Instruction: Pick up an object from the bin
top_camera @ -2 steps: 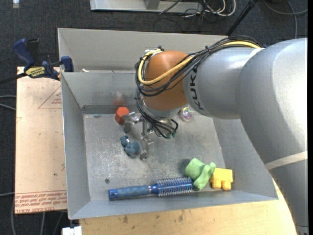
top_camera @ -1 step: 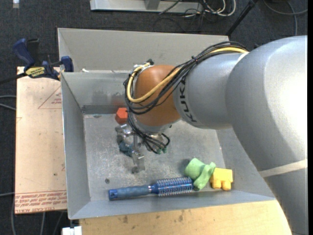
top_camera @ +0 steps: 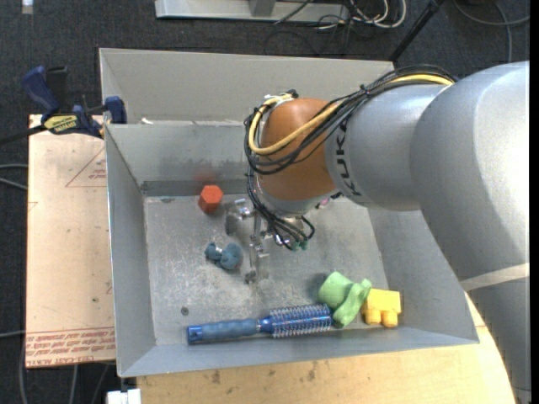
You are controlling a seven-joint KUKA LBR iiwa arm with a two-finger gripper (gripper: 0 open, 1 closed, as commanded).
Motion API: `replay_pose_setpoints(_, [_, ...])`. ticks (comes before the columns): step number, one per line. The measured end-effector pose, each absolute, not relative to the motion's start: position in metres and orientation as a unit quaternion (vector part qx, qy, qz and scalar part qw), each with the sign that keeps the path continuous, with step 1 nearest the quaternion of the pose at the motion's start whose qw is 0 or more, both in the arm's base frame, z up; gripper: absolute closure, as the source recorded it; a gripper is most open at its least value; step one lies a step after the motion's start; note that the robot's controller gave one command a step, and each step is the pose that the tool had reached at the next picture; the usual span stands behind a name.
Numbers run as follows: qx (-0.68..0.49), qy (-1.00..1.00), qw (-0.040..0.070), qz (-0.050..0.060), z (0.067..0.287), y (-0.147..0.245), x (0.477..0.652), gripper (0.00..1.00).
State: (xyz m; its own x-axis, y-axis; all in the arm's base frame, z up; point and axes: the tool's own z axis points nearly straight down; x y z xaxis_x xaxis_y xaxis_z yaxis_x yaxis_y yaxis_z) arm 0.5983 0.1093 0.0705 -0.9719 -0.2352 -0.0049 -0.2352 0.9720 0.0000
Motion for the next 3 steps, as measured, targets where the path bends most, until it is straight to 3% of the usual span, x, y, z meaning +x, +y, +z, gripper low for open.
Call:
replay_pose_setpoints(1, [-0.06,0.998,0.0,0.002,0.07,0.15,0.566,0.0])
replay_pose_setpoints(2, [-0.059,0.998,0.001,0.001,0.071,0.148,0.567,1.0])
replay_pose_setpoints(3, [-0.048,0.999,0.006,0.002,0.221,0.141,0.558,1.0])
